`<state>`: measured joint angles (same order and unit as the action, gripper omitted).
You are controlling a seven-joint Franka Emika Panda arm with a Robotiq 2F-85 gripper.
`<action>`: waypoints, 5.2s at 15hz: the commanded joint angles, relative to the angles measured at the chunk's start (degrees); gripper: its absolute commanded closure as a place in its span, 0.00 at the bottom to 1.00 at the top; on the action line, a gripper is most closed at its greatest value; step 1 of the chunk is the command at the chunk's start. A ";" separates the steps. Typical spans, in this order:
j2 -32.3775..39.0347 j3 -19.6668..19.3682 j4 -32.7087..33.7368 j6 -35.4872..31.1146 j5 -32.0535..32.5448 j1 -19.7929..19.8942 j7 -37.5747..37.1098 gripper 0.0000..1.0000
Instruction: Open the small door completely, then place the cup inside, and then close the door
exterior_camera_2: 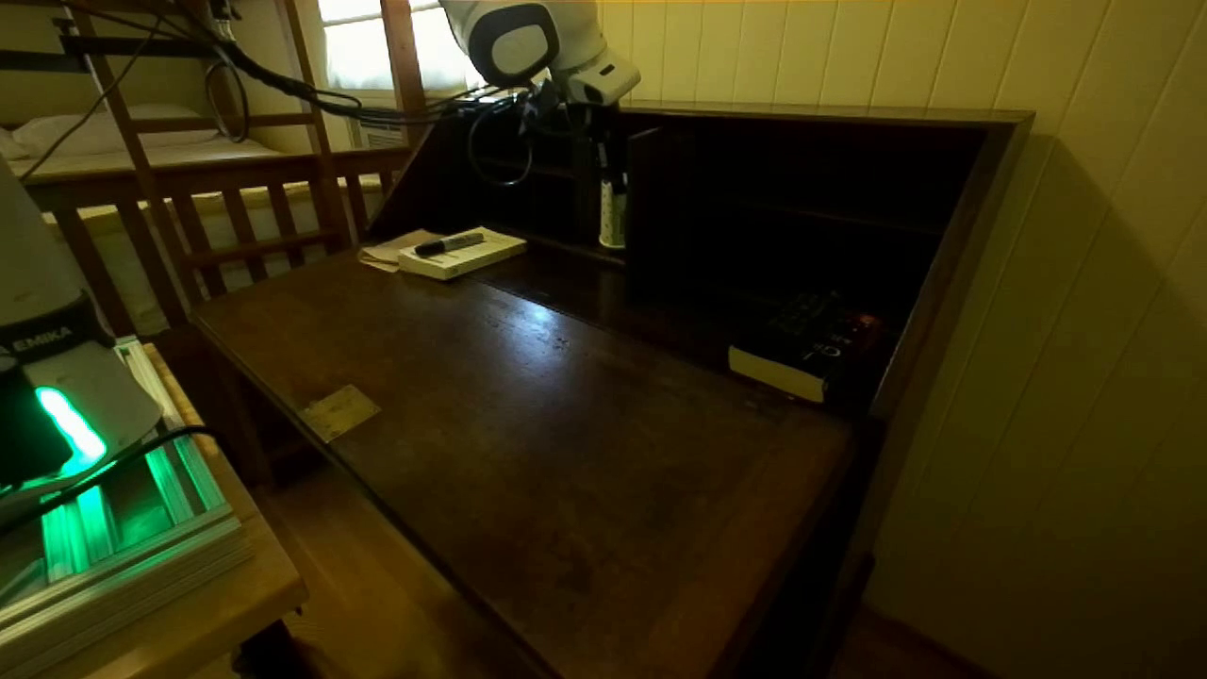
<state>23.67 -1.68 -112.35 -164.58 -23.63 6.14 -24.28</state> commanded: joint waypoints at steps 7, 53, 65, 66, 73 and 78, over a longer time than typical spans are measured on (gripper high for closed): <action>0.44 0.81 -0.91 -3.07 -2.22 0.82 1.52 0.99; -8.01 2.95 -8.67 3.17 -4.48 4.07 16.81 0.99; -8.47 3.97 -14.36 -7.11 -4.12 3.53 17.42 1.00; -7.92 4.63 -14.31 -8.37 -4.82 3.76 18.13 1.00; -3.44 8.21 -12.60 -13.05 -4.23 4.60 21.11 1.00; -2.14 4.09 -13.07 -14.02 -1.04 1.96 20.61 1.00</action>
<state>20.49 5.12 -125.75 -176.95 -27.18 9.84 -3.64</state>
